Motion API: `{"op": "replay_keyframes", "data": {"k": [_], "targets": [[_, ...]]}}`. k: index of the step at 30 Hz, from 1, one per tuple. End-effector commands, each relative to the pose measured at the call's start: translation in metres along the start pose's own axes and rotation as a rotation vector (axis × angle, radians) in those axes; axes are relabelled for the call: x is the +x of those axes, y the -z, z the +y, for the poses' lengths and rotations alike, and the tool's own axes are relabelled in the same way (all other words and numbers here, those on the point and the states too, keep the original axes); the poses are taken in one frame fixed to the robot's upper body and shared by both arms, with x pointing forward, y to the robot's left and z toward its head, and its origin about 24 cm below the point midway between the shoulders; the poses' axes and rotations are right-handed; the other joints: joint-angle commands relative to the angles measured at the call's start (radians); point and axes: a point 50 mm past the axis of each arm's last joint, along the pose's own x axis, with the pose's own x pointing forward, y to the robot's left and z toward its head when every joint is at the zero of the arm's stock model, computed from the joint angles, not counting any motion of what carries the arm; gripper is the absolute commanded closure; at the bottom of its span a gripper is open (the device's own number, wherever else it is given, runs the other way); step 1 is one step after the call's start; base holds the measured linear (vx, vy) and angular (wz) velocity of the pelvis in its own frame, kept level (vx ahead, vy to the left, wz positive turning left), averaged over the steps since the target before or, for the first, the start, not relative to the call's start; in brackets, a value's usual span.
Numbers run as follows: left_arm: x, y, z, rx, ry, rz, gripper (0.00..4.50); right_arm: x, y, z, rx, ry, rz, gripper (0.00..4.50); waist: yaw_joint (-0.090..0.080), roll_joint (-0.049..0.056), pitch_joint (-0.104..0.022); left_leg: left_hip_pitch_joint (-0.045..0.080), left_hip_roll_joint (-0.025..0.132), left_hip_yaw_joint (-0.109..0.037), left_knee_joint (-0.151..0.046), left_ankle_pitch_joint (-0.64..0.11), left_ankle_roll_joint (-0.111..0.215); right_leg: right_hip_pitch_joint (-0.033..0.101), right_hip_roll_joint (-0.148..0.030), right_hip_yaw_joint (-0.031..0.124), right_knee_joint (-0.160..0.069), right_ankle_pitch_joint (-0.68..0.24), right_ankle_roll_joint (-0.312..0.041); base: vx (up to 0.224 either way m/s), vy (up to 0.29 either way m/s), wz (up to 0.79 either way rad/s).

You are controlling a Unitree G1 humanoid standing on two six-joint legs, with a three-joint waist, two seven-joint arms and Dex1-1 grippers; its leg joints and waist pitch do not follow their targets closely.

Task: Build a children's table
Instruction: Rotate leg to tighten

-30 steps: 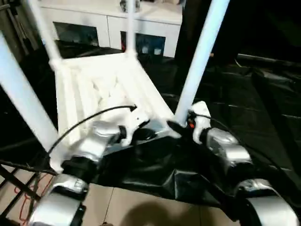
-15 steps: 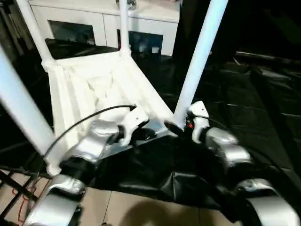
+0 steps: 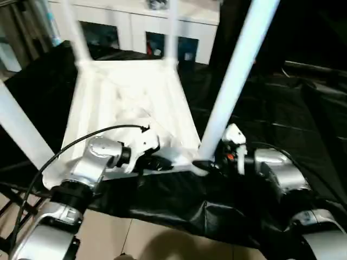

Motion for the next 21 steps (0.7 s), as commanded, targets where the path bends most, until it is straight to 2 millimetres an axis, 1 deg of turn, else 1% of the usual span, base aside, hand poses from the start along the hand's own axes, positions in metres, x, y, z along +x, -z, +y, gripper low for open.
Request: {"op": "replay_keyframes", "data": {"k": [1,2,4,7,8,9,10,11,12,13,14,15,16,17,18,19,21], "targets": [[0.007,-0.004,-0.001,0.016,0.03,0.012,4.5,0.011,0.007,0.012,0.017,-0.108,0.039,1.71,-0.001,0.007,-0.057,0.008,0.029,-0.005,-0.06,-0.214,0.033,0.046,-0.054,0.036,-0.064,-0.132,-0.24,0.0,0.0,0.0],[0.008,-0.003,-0.001,0.016,0.032,0.011,4.5,0.011,0.007,0.012,0.021,-0.114,0.037,1.71,-0.001,0.008,-0.058,0.009,0.029,-0.005,-0.06,-0.21,0.033,0.046,-0.054,0.036,-0.063,-0.123,-0.242,0.0,0.0,0.0],[0.008,-0.003,-0.001,0.015,0.032,0.009,4.5,0.011,0.007,0.014,0.027,-0.121,0.035,1.76,0.0,0.007,-0.058,0.008,0.028,-0.004,-0.059,-0.199,0.037,0.047,-0.054,0.035,-0.062,-0.106,-0.246,0.0,0.0,0.0],[0.01,-0.003,0.0,0.012,0.016,0.007,4.5,0.013,0.009,0.015,0.031,-0.118,0.034,1.77,0.0,0.006,-0.058,0.007,0.029,-0.004,-0.058,-0.199,0.037,0.047,-0.055,0.035,-0.062,-0.108,-0.247,0.0,0.0,0.0],[0.011,-0.004,0.0,0.009,0.004,0.004,4.5,0.014,0.009,0.015,0.038,-0.108,0.027,1.77,0.0,0.004,-0.058,0.007,0.028,-0.004,-0.058,-0.2,0.037,0.047,-0.054,0.035,-0.063,-0.113,-0.246,0.0,0.0,0.0],[0.013,-0.005,0.001,0.003,-0.012,-0.002,4.5,0.015,0.01,0.015,0.045,-0.09,0.017,1.78,0.001,0.005,-0.058,0.008,0.028,-0.004,-0.058,-0.203,0.037,0.046,-0.055,0.036,-0.064,-0.122,-0.244,0.0,0.0,0.0],[0.016,-0.006,0.003,-0.007,-0.042,-0.013,4.5,0.018,0.01,0.011,0.059,-0.017,0.004,1.78,0.001,0.005,-0.056,0.008,0.029,-0.005,-0.06,-0.21,0.034,0.046,-0.055,0.036,-0.066,-0.138,-0.241,0.0,0.0,0.0],[0.016,-0.006,0.003,-0.007,-0.042,-0.013,4.5,0.018,0.01,0.011,0.059,-0.017,0.004,1.78,0.0,0.005,-0.055,0.009,0.029,-0.004,-0.06,-0.215,0.03,0.043,-0.055,0.036,-0.067,-0.149,-0.238,0.0,0.0,0.0],[0.022,-0.01,0.005,-0.016,-0.095,-0.024,4.5,0.023,0.011,0.002,0.075,0.141,0.001,1.78,-0.002,0.004,-0.053,0.008,0.028,-0.007,-0.063,-0.236,0.022,0.044,-0.057,0.036,-0.071,-0.194,-0.227,0.0,0.0,0.0],[0.026,-0.012,0.005,-0.024,-0.119,-0.023,4.5,0.026,0.013,-0.003,0.102,0.229,0.006,1.78,-0.011,0.007,-0.049,0.013,0.028,-0.008,-0.067,-0.263,0.001,0.035,-0.059,0.039,-0.077,-0.248,-0.218,0.0,0.0,0.0],[0.031,-0.014,0.005,-0.03,-0.133,-0.024,4.5,0.029,0.014,-0.007,0.122,0.303,0.005,1.78,-0.014,0.007,-0.048,0.013,0.024,-0.011,-0.068,-0.282,-0.007,0.036,-0.061,0.038,-0.082,-0.29,-0.209,0.0,0.0,0.0],[0.035,-0.016,0.004,-0.035,-0.145,-0.027,4.5,0.032,0.015,-0.009,0.144,0.357,-0.001,1.78,-0.019,0.006,-0.048,0.015,0.025,-0.016,-0.071,-0.303,-0.024,0.036,-0.064,0.037,-0.087,-0.36,-0.188,0.0,0.0,0.0],[0.04,-0.019,0.004,-0.042,-0.158,-0.032,4.5,0.035,0.015,-0.01,0.167,0.397,-0.007,1.78,-0.027,0.004,-0.048,0.009,0.023,-0.02,-0.073,-0.307,-0.031,0.04,-0.063,0.036,-0.09,-0.391,-0.167,0.0,0.0,0.0],[0.042,-0.02,0.003,-0.045,-0.165,-0.035,4.5,0.037,0.015,-0.011,0.178,0.412,-0.012,1.78,-0.028,0.005,-0.049,0.011,0.023,-0.02,-0.073,-0.312,-0.029,0.038,-0.062,0.035,-0.092,-0.398,-0.162,0.0,0.0,0.0],[0.047,-0.023,0.002,-0.048,-0.169,-0.04,4.5,0.041,0.015,-0.011,0.194,0.446,-0.018,1.78,-0.033,0.003,-0.049,0.013,0.022,-0.018,-0.071,-0.325,-0.021,0.033,-0.06,0.037,-0.096,-0.399,-0.157,0.0,0.0,0.0],[0.05,-0.025,0.001,-0.049,-0.17,-0.042,4.5,0.044,0.014,-0.011,0.203,0.467,-0.022,1.78,-0.037,0.003,-0.05,0.012,0.022,-0.018,-0.07,-0.324,-0.014,0.033,-0.059,0.038,-0.095,-0.386,-0.161,0.0,0.0,0.0],[0.06,-0.029,-0.003,-0.053,-0.174,-0.046,4.5,0.055,0.012,-0.009,0.207,0.513,-0.025,1.78,-0.041,0.004,-0.05,0.01,0.022,-0.018,-0.07,-0.32,-0.012,0.032,-0.058,0.037,-0.095,-0.38,-0.163,0.0,0.0,0.0]]}}
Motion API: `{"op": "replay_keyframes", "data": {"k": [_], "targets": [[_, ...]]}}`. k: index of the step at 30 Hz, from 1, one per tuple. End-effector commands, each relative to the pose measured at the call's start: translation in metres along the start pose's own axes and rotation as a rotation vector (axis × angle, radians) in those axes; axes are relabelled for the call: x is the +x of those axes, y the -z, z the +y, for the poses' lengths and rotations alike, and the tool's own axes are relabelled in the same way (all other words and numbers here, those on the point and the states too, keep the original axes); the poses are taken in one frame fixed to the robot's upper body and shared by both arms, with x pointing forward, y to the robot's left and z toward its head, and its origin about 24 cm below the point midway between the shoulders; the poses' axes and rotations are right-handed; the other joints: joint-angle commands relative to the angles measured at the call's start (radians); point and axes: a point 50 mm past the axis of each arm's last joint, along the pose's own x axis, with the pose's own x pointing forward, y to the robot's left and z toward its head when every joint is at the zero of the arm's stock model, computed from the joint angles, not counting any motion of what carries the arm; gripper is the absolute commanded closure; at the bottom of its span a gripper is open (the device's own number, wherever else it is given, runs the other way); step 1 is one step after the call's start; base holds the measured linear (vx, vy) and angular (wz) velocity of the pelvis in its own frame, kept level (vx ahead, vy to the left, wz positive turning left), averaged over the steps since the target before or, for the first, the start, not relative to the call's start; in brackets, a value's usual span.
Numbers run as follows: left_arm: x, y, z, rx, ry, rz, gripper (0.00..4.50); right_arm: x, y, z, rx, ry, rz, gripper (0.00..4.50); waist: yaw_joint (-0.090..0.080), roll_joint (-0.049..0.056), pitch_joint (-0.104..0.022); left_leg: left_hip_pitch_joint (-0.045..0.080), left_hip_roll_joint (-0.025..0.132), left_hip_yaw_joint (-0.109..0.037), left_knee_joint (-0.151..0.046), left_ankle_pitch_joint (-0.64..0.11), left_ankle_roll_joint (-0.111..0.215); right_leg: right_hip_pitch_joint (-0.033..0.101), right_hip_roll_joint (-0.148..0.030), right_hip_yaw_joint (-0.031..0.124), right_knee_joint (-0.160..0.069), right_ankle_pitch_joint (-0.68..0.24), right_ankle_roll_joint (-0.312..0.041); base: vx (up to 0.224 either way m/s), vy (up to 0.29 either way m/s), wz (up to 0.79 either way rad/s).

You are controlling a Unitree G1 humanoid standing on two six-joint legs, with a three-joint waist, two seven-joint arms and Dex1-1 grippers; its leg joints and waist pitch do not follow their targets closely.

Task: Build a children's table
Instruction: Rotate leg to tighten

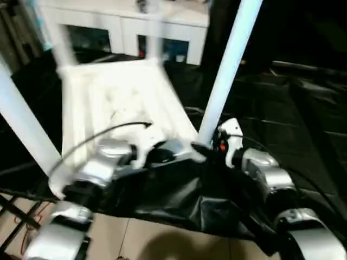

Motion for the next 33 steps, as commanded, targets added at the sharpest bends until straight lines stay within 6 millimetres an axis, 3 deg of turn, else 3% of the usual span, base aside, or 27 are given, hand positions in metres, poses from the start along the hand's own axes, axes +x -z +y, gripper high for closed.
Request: {"op": "replay_keyframes", "data": {"k": [1,2,4,11,16,23,26,30,33], "targets": [[0.027,-0.018,-0.024,0.036,0.097,-0.045,4.5,0.015,0.019,0.022,-0.001,-0.008,0.09,1.78,-0.001,0.008,-0.048,0.005,0.024,-0.015,-0.072,-0.327,-0.013,0.028,-0.058,0.035,-0.095,-0.385,-0.164,0.0,0.0,0.0],[0.029,-0.02,-0.027,0.034,0.1,-0.048,4.5,0.018,0.018,0.027,-0.004,-0.016,0.074,1.78,0.0,0.008,-0.048,0.006,0.023,-0.015,-0.071,-0.326,-0.012,0.027,-0.058,0.035,-0.097,-0.384,-0.163,0.0,0.0,0.0],[0.033,-0.022,-0.031,0.032,0.1,-0.049,4.5,0.024,0.015,0.035,-0.017,-0.027,0.05,1.22,-0.001,0.008,-0.05,0.001,0.023,-0.015,-0.071,-0.312,-0.005,0.031,-0.056,0.036,-0.092,-0.345,-0.171,0.0,0.0,0.0],[0.027,-0.018,-0.032,0.046,0.132,-0.04,4.5,0.02,0.011,0.035,-0.093,-0.111,0.039,0.64,-0.001,0.009,-0.055,-0.003,0.022,-0.01,-0.066,-0.256,0.019,0.039,-0.052,0.037,-0.077,-0.193,-0.208,0.0,0.0,0.0],[0.014,-0.011,-0.031,0.067,0.205,-0.024,4.5,0.006,0.01,0.024,-0.159,-0.23,0.055,0.64,0.0,0.012,-0.057,-0.003,0.023,-0.007,-0.062,-0.228,0.044,0.044,-0.051,0.036,-0.07,-0.112,-0.244,0.0,0.0,0.0],[-0.01,0.003,-0.027,0.109,0.317,0.024,4.5,-0.02,0.009,0.012,-0.212,-0.435,0.116,0.64,0.005,0.014,-0.053,0.0,0.026,-0.008,-0.065,-0.256,0.048,0.044,-0.051,0.035,-0.073,-0.158,-0.245,0.0,0.0,0.0],[-0.016,0.004,-0.023,0.113,0.324,0.023,4.5,-0.027,0.008,0.009,-0.204,-0.489,0.127,0.64,0.015,0.016,-0.052,0.005,0.03,-0.004,-0.064,-0.258,0.04,0.041,-0.05,0.035,-0.072,-0.159,-0.248,0.0,0.0,0.0],[-0.023,0.006,-0.019,0.115,0.343,0.032,4.5,-0.031,0.008,0.009,-0.19,-0.534,0.133,0.64,0.02,0.01,-0.054,0.001,0.029,-0.003,-0.062,-0.236,0.041,0.044,-0.05,0.034,-0.066,-0.142,-0.251,0.0,0.0,0.0],[-0.027,0.007,-0.016,0.118,0.354,0.041,4.5,-0.032,0.009,0.011,-0.184,-0.568,0.151,1.0,0.023,0.009,-0.054,0.001,0.028,-0.003,-0.061,-0.218,0.042,0.044,-0.051,0.034,-0.065,-0.134,-0.253,0.0,0.0,0.0]]}}
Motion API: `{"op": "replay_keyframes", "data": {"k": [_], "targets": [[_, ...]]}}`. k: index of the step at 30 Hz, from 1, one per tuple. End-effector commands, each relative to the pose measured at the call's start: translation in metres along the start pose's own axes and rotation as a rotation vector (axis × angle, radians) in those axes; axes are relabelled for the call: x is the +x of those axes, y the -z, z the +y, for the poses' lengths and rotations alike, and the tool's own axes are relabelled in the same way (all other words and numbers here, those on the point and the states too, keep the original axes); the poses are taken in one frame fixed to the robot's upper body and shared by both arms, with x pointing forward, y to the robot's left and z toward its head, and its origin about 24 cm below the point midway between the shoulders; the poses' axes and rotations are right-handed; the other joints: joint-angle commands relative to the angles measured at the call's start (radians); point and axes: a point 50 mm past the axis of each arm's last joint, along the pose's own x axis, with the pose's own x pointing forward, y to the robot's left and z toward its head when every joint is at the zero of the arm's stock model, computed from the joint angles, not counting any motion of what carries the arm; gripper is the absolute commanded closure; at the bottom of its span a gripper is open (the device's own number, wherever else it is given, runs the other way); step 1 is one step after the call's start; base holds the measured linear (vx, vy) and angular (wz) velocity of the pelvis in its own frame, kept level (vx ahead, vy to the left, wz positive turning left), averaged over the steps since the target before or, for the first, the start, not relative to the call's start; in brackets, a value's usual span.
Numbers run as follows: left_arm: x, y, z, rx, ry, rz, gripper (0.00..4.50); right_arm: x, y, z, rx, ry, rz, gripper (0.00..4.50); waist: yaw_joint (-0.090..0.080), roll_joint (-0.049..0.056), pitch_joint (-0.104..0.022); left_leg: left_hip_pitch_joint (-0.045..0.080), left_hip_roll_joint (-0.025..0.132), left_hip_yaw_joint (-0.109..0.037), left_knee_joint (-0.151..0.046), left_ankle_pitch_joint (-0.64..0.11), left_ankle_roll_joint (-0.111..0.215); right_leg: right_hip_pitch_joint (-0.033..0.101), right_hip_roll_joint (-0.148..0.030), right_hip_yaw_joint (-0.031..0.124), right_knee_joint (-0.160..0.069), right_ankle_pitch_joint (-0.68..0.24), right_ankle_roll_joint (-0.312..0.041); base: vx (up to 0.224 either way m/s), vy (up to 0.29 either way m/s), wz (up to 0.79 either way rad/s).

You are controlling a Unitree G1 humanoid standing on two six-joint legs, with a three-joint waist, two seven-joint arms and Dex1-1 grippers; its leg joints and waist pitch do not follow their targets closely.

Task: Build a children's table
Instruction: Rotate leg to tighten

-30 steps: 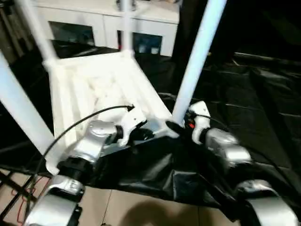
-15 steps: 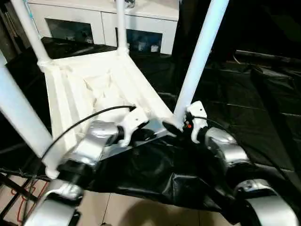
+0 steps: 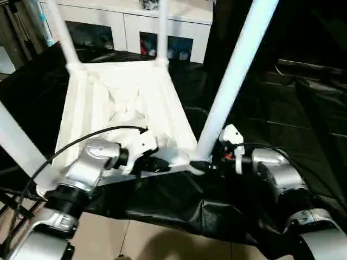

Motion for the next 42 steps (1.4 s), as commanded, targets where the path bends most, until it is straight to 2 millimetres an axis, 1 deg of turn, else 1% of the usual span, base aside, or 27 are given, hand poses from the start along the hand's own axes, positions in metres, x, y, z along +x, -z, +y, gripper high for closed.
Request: {"op": "replay_keyframes", "data": {"k": [1,3,6,7,9,11,13,14,16,17,18,20,21,23,24,26,27,30,31,32,34,36,37,39,40,41,42], "targets": [[0.012,-0.005,-0.007,0.034,0.109,0.004,4.5,0.009,0.008,0.012,0.021,-0.093,0.036,1.0,0.005,0.005,-0.056,0.005,0.027,-0.004,-0.06,-0.222,0.043,0.046,-0.051,0.035,-0.065,-0.147,-0.247,0.0,0.0,0.0],[0.011,-0.005,-0.007,0.035,0.109,0.001,4.5,0.01,0.007,0.013,0.026,-0.102,0.032,1.25,0.007,0.007,-0.056,0.005,0.028,-0.005,-0.06,-0.222,0.041,0.045,-0.053,0.035,-0.066,-0.156,-0.241,0.0,0.0,0.0],[0.011,-0.006,-0.007,0.029,0.104,-0.008,4.5,0.011,0.007,0.014,0.033,-0.114,0.024,1.45,0.012,0.006,-0.055,0.009,0.03,-0.004,-0.06,-0.228,0.035,0.042,-0.054,0.037,-0.068,-0.174,-0.239,0.0,0.0,0.0],[0.012,-0.007,-0.007,0.021,0.099,-0.021,4.5,0.012,0.008,0.016,0.042,-0.122,0.019,1.45,0.017,0.002,-0.056,0.009,0.03,-0.003,-0.06,-0.223,0.035,0.042,-0.054,0.037,-0.067,-0.168,-0.239,0.0,0.0,0.0],[0.013,-0.007,-0.008,0.014,0.097,-0.029,4.5,0.013,0.008,0.017,0.048,-0.126,0.016,1.67,0.021,0.003,-0.056,0.009,0.029,-0.003,-0.06,-0.216,0.034,0.042,-0.054,0.037,-0.065,-0.159,-0.237,0.0,0.0,0.0],[0.015,-0.008,-0.007,0.0,0.074,-0.041,4.5,0.015,0.009,0.017,0.063,-0.104,0.004,1.72,0.021,0.005,-0.055,0.008,0.029,-0.004,-0.061,-0.219,0.031,0.042,-0.054,0.037,-0.065,-0.167,-0.234,0.0,0.0,0.0],[0.02,-0.009,-0.004,-0.028,0.017,-0.056,4.5,0.019,0.011,0.013,0.098,-0.01,-0.005,1.77,0.02,0.003,-0.055,0.008,0.028,-0.004,-0.062,-0.218,0.026,0.043,-0.055,0.037,-0.067,-0.171,-0.231,0.0,0.0,0.0],[0.021,-0.009,-0.003,-0.032,0.005,-0.058,4.5,0.02,0.012,0.012,0.102,0.014,-0.006,1.78,0.019,0.009,-0.054,0.008,0.028,-0.005,-0.063,-0.222,0.021,0.041,-0.056,0.038,-0.068,-0.18,-0.229,0.0,0.0,0.0],[0.026,-0.012,0.0,-0.056,-0.058,-0.072,4.5,0.026,0.013,0.004,0.128,0.182,-0.012,1.79,0.008,0.006,-0.05,0.01,0.024,-0.009,-0.067,-0.275,-0.003,0.037,-0.059,0.039,-0.081,-0.276,-0.208,0.0,0.0,0.0],[0.029,-0.013,0.002,-0.063,-0.084,-0.076,4.5,0.028,0.014,0.001,0.15,0.233,-0.016,1.8,0.008,0.011,-0.05,0.012,0.023,-0.011,-0.067,-0.289,-0.009,0.036,-0.06,0.039,-0.083,-0.307,-0.2,0.0,0.0,0.0],[0.031,-0.013,0.003,-0.074,-0.11,-0.08,4.5,0.029,0.015,-0.001,0.172,0.282,-0.02,1.8,0.001,0.007,-0.05,0.011,0.023,-0.014,-0.07,-0.298,-0.019,0.037,-0.06,0.038,-0.085,-0.338,-0.185,0.0,0.0,0.0],[0.034,-0.014,0.004,-0.079,-0.128,-0.079,4.5,0.032,0.016,-0.002,0.194,0.325,-0.023,1.81,-0.008,0.007,-0.05,0.011,0.022,-0.015,-0.069,-0.311,-0.019,0.034,-0.058,0.038,-0.09,-0.358,-0.173,0.0,0.0,0.0],[0.045,-0.017,0.003,-0.097,-0.178,-0.074,4.5,0.042,0.02,-0.003,0.234,0.463,-0.005,1.81,-0.012,0.007,-0.051,0.009,0.022,-0.015,-0.069,-0.31,-0.017,0.035,-0.057,0.039,-0.09,-0.354,-0.17,0.0,0.0,0.0],[0.05,-0.019,0.002,-0.102,-0.187,-0.075,4.5,0.045,0.022,-0.003,0.243,0.502,0.006,1.81,-0.017,0.008,-0.048,0.009,0.021,-0.017,-0.071,-0.316,-0.02,0.032,-0.055,0.037,-0.092,-0.375,-0.162,0.0,0.0,0.0],[0.059,-0.023,-0.001,-0.113,-0.199,-0.086,4.5,0.053,0.02,0.001,0.244,0.508,-0.011,1.81,-0.019,0.01,-0.05,0.01,0.02,-0.016,-0.069,-0.325,-0.02,0.031,-0.057,0.037,-0.094,-0.396,-0.155,0.0,0.0,0.0],[0.064,-0.026,-0.003,-0.114,-0.195,-0.092,4.5,0.058,0.018,0.005,0.247,0.476,-0.035,1.81,-0.019,0.01,-0.049,0.012,0.02,-0.016,-0.068,-0.336,-0.013,0.029,-0.055,0.038,-0.098,-0.392,-0.153,0.0,0.0,0.0],[0.066,-0.027,-0.005,-0.114,-0.19,-0.095,4.5,0.061,0.016,0.007,0.249,0.454,-0.049,1.11,-0.018,0.009,-0.052,0.008,0.019,-0.016,-0.068,-0.33,-0.005,0.032,-0.054,0.038,-0.096,-0.378,-0.153,0.0,0.0,0.0],[0.07,-0.029,-0.008,-0.105,-0.177,-0.094,4.5,0.065,0.012,0.009,0.21,0.433,-0.051,1.05,-0.018,0.011,-0.053,0.006,0.021,-0.015,-0.068,-0.312,0.0,0.033,-0.052,0.038,-0.091,-0.322,-0.166,0.0,0.0,0.0],[0.069,-0.028,-0.009,-0.095,-0.163,-0.087,4.5,0.062,0.011,0.007,0.177,0.428,-0.05,0.76,-0.016,0.014,-0.054,0.006,0.021,-0.014,-0.068,-0.304,0.003,0.033,-0.052,0.039,-0.089,-0.298,-0.174,0.0,0.0,0.0],[0.069,-0.028,-0.009,-0.095,-0.163,-0.087,4.5,0.062,0.011,0.007,0.177,0.428,-0.05,0.68,-0.016,0.014,-0.054,0.006,0.022,-0.014,-0.068,-0.302,0.003,0.033,-0.052,0.039,-0.088,-0.285,-0.178,0.0,0.0,0.0],[0.065,-0.026,-0.009,-0.082,-0.146,-0.076,4.5,0.056,0.007,0.004,0.129,0.411,-0.052,0.63,-0.014,0.014,-0.056,0.006,0.021,-0.012,-0.066,-0.287,0.01,0.036,-0.052,0.038,-0.084,-0.245,-0.191,0.0,0.0,0.0],[0.057,-0.021,-0.009,-0.066,-0.112,-0.062,4.5,0.045,0.004,0.001,0.089,0.348,-0.06,0.63,-0.014,0.013,-0.058,0.001,0.02,-0.013,-0.065,-0.267,0.019,0.043,-0.051,0.037,-0.079,-0.209,-0.198,0.0,0.0,0.0],[0.055,-0.02,-0.009,-0.065,-0.102,-0.058,4.5,0.043,0.003,0.001,0.074,0.324,-0.058,0.63,-0.015,0.016,-0.059,0.002,0.02,-0.011,-0.062,-0.255,0.026,0.043,-0.049,0.038,-0.076,-0.171,-0.208,0.0,0.0,0.0],[0.051,-0.016,-0.009,-0.065,-0.08,-0.042,4.5,0.037,0.002,0.002,0.045,0.257,-0.046,0.63,-0.014,0.015,-0.062,0.002,0.02,-0.01,-0.06,-0.232,0.035,0.047,-0.049,0.038,-0.071,-0.125,-0.222,0.0,0.0,0.0],[0.047,-0.014,-0.009,-0.059,-0.066,-0.031,4.5,0.033,0.002,0.003,0.028,0.202,-0.042,0.63,-0.013,0.014,-0.062,0.0,0.019,-0.007,-0.056,-0.201,0.056,0.049,-0.047,0.037,-0.065,-0.062,-0.242,0.0,0.0,0.0],[0.045,-0.013,-0.008,-0.054,-0.061,-0.027,4.5,0.03,0.002,0.004,0.022,0.174,-0.04,0.63,-0.012,0.013,-0.062,0.0,0.019,-0.007,-0.055,-0.196,0.062,0.05,-0.048,0.037,-0.064,-0.049,-0.248,0.0,0.0,0.0],[0.042,-0.012,-0.007,-0.052,-0.06,-0.023,4.5,0.026,0.003,0.006,0.017,0.123,-0.031,0.63,-0.011,0.009,-0.062,0.0,0.02,-0.005,-0.054,-0.19,0.072,0.051,-0.048,0.037,-0.063,-0.04,-0.256,0.0,0.0,0.0]]}}
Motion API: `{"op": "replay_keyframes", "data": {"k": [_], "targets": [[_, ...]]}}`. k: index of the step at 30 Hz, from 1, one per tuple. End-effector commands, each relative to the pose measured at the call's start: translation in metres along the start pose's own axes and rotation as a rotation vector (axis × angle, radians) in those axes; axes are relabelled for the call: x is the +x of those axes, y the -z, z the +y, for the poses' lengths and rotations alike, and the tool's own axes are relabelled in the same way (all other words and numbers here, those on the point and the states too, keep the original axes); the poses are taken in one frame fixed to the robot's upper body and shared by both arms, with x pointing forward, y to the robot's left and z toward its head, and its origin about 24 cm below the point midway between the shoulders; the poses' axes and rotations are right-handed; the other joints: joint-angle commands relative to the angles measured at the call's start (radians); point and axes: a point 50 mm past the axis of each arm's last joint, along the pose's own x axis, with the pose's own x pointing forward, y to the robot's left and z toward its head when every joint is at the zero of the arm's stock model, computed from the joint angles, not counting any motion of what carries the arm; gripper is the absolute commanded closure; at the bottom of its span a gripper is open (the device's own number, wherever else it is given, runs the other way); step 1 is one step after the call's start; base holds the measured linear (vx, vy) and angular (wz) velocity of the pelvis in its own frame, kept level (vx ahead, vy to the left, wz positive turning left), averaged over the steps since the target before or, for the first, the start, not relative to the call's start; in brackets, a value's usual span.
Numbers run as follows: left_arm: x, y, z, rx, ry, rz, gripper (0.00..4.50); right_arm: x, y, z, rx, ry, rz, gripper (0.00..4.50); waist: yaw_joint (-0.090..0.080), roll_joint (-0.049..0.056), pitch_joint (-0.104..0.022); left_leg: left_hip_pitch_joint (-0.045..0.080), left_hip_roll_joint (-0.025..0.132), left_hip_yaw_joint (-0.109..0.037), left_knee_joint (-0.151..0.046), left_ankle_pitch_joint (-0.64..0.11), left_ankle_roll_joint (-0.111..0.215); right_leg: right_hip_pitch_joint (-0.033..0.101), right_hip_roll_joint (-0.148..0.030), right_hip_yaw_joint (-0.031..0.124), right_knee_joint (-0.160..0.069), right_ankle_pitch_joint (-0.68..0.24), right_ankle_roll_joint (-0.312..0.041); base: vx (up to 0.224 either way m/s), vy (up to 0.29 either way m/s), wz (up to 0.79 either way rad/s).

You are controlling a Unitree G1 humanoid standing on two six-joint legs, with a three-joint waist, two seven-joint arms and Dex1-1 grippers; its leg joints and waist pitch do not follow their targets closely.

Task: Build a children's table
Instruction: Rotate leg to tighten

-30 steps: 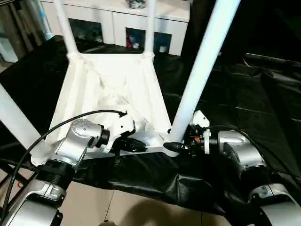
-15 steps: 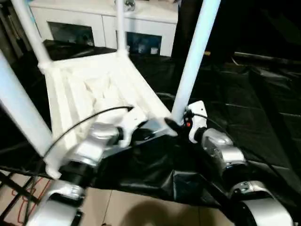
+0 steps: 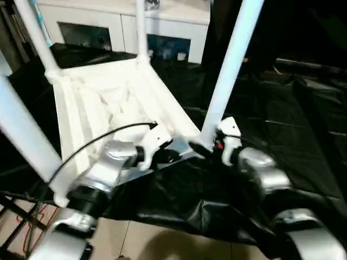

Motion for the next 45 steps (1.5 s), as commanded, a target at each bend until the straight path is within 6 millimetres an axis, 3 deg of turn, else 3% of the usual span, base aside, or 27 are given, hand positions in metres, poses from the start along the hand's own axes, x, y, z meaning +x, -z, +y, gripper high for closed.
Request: {"op": "replay_keyframes", "data": {"k": [1,6,10,18,23,26,30,31,33,35,36,37,38,41,45], "targets": [[0.012,0.002,-0.013,0.019,0.107,0.019,4.5,0.005,0.006,0.017,-0.007,-0.176,0.035,0.63,0.001,0.006,-0.059,0.004,0.023,-0.005,-0.052,-0.189,0.076,0.051,-0.051,0.037,-0.063,-0.045,-0.262,0.0,0.0,0.0],[0.0,0.006,-0.005,0.03,0.12,0.04,4.5,-0.007,0.01,0.02,-0.005,-0.315,0.073,0.63,0.011,0.007,-0.053,0.006,0.027,-0.005,-0.056,-0.227,0.058,0.049,-0.05,0.034,-0.068,-0.137,-0.249,0.0,0.0,0.0],[-0.008,0.01,-0.001,0.041,0.154,0.063,4.5,-0.013,0.012,0.023,-0.002,-0.388,0.1,0.98,0.02,0.006,-0.052,0.009,0.027,-0.005,-0.058,-0.247,0.041,0.045,-0.052,0.036,-0.072,-0.192,-0.232,0.0,0.0,0.0],[-0.012,0.011,0.0,0.048,0.183,0.075,4.5,-0.013,0.013,0.027,0.021,-0.424,0.099,1.66,0.026,0.006,-0.056,0.009,0.028,-0.005,-0.057,-0.219,0.031,0.046,-0.052,0.036,-0.065,-0.141,-0.24,0.0,0.0,0.0],[-0.009,0.01,-0.001,0.041,0.17,0.059,4.5,-0.012,0.014,0.029,0.044,-0.406,0.072,1.76,0.028,0.006,-0.056,0.009,0.027,-0.004,-0.057,-0.215,0.033,0.047,-0.053,0.036,-0.066,-0.144,-0.236,0.0,0.0,0.0],[-0.004,0.007,-0.001,0.034,0.132,0.045,4.5,-0.005,0.016,0.027,0.056,-0.295,0.051,1.78,0.028,0.007,-0.054,0.01,0.027,-0.004,-0.058,-0.228,0.028,0.044,-0.054,0.036,-0.069,-0.16,-0.234,0.0,0.0,0.0],[0.008,0.002,-0.003,0.022,0.087,0.025,4.5,0.008,0.02,0.014,0.105,-0.005,0.058,1.8,0.013,0.009,-0.046,0.016,0.024,-0.013,-0.066,-0.321,-0.014,0.035,-0.06,0.037,-0.089,-0.357,-0.188,0.0,0.0,0.0],[0.008,0.002,-0.003,0.021,0.086,0.024,4.5,0.009,0.02,0.014,0.105,-0.001,0.058,1.8,0.005,0.007,-0.045,0.011,0.022,-0.018,-0.069,-0.336,-0.022,0.037,-0.059,0.035,-0.093,-0.408,-0.168,0.0,0.0,0.0],[0.018,-0.003,-0.005,0.014,0.058,0.011,4.5,0.019,0.022,0.009,0.121,0.189,0.07,1.8,-0.009,0.007,-0.045,0.012,0.022,-0.02,-0.07,-0.354,-0.028,0.031,-0.059,0.034,-0.098,-0.446,-0.148,0.0,0.0,0.0],[0.025,-0.008,-0.007,0.008,0.04,-0.002,4.5,0.026,0.02,0.01,0.119,0.266,0.063,1.8,-0.019,0.007,-0.044,0.01,0.019,-0.025,-0.071,-0.371,-0.034,0.032,-0.059,0.031,-0.102,-0.485,-0.134,0.0,0.0,0.0],[0.026,-0.008,-0.007,0.008,0.038,-0.004,4.5,0.027,0.02,0.011,0.119,0.268,0.061,1.8,-0.025,0.007,-0.046,0.007,0.019,-0.026,-0.071,-0.368,-0.031,0.032,-0.06,0.032,-0.102,-0.482,-0.128,0.0,0.0,0.0],[0.031,-0.012,-0.01,0.0,0.026,-0.017,4.5,0.035,0.016,0.017,0.123,0.254,0.025,1.8,-0.024,0.008,-0.047,0.011,0.019,-0.023,-0.068,-0.373,-0.022,0.027,-0.058,0.033,-0.106,-0.472,-0.13,0.0,0.0,0.0],[0.034,-0.014,-0.011,-0.004,0.022,-0.025,4.5,0.039,0.014,0.022,0.137,0.231,0.009,1.45,-0.025,0.007,-0.047,0.012,0.019,-0.022,-0.067,-0.373,-0.019,0.025,-0.057,0.035,-0.105,-0.459,-0.134,0.0,0.0,0.0],[0.04,-0.018,-0.016,-0.006,0.025,-0.041,4.5,0.047,0.011,0.034,0.153,0.143,-0.021,1.08,-0.022,0.007,-0.049,0.008,0.02,-0.02,-0.068,-0.349,-0.003,0.03,-0.054,0.035,-0.098,-0.384,-0.159,0.0,0.0,0.0],[0.039,-0.018,-0.017,0.0,0.035,-0.045,4.5,0.046,0.009,0.034,0.114,0.114,-0.025,0.62,-0.018,0.009,-0.052,0.008,0.022,-0.015,-0.065,-0.308,0.008,0.033,-0.053,0.038,-0.087,-0.268,-0.198,0.0,0.0,0.0]]}}
